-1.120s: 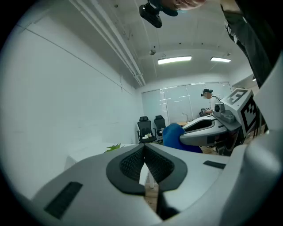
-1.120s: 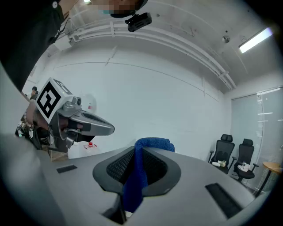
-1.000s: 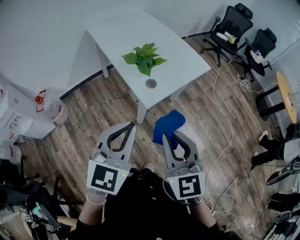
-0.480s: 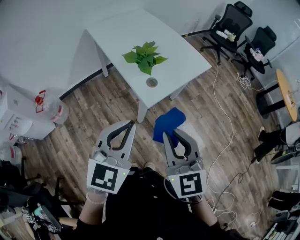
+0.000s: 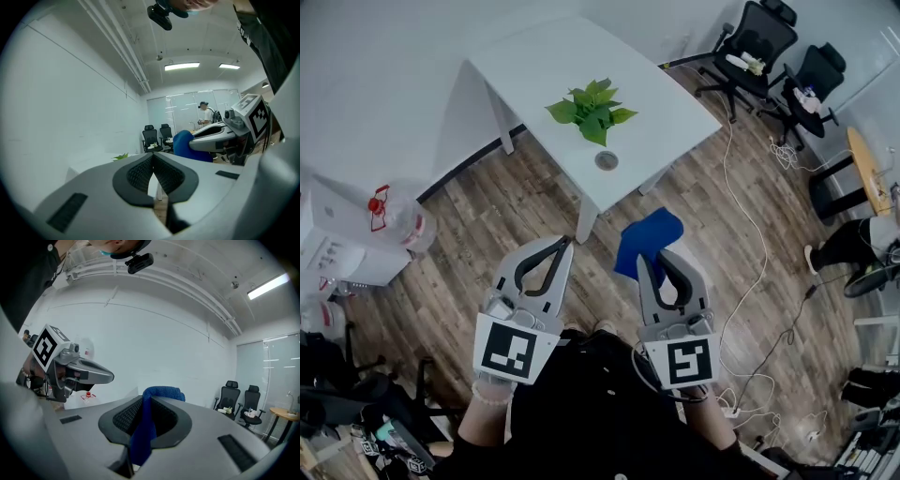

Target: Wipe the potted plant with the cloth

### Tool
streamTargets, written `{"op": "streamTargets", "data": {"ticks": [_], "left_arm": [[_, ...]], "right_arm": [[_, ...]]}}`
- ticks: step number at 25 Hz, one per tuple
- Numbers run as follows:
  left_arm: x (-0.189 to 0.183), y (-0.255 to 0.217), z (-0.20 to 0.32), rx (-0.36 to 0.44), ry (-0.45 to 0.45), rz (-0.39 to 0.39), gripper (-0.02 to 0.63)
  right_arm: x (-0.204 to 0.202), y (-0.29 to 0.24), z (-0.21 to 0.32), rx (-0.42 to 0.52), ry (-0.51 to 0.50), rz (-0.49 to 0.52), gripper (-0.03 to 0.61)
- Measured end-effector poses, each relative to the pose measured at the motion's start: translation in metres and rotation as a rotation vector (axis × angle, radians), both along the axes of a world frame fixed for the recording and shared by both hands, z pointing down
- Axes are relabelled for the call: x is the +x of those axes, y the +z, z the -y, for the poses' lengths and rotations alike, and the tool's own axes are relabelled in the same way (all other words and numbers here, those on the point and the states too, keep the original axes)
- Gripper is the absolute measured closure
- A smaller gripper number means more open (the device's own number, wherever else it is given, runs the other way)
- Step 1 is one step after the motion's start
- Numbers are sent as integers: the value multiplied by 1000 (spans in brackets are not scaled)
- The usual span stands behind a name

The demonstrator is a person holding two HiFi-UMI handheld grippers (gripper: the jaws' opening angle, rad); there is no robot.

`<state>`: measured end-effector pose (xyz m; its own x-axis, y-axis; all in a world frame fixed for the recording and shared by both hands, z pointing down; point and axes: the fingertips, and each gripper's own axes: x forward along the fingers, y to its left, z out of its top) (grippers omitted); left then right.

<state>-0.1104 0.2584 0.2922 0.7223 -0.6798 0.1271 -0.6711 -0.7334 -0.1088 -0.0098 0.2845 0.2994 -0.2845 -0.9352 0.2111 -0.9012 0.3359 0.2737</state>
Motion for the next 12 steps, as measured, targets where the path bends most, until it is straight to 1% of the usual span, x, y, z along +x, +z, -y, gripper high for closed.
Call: {"op": "streamTargets", "data": {"ticks": [4, 12], "left_arm": [[-9, 3, -4, 1, 14, 0, 600], [-16, 8, -3, -2, 24, -2, 600]], "right_arm": [[-6, 0, -5, 16, 23, 4, 503], [-9, 5, -9, 4, 52, 8, 503]]}}
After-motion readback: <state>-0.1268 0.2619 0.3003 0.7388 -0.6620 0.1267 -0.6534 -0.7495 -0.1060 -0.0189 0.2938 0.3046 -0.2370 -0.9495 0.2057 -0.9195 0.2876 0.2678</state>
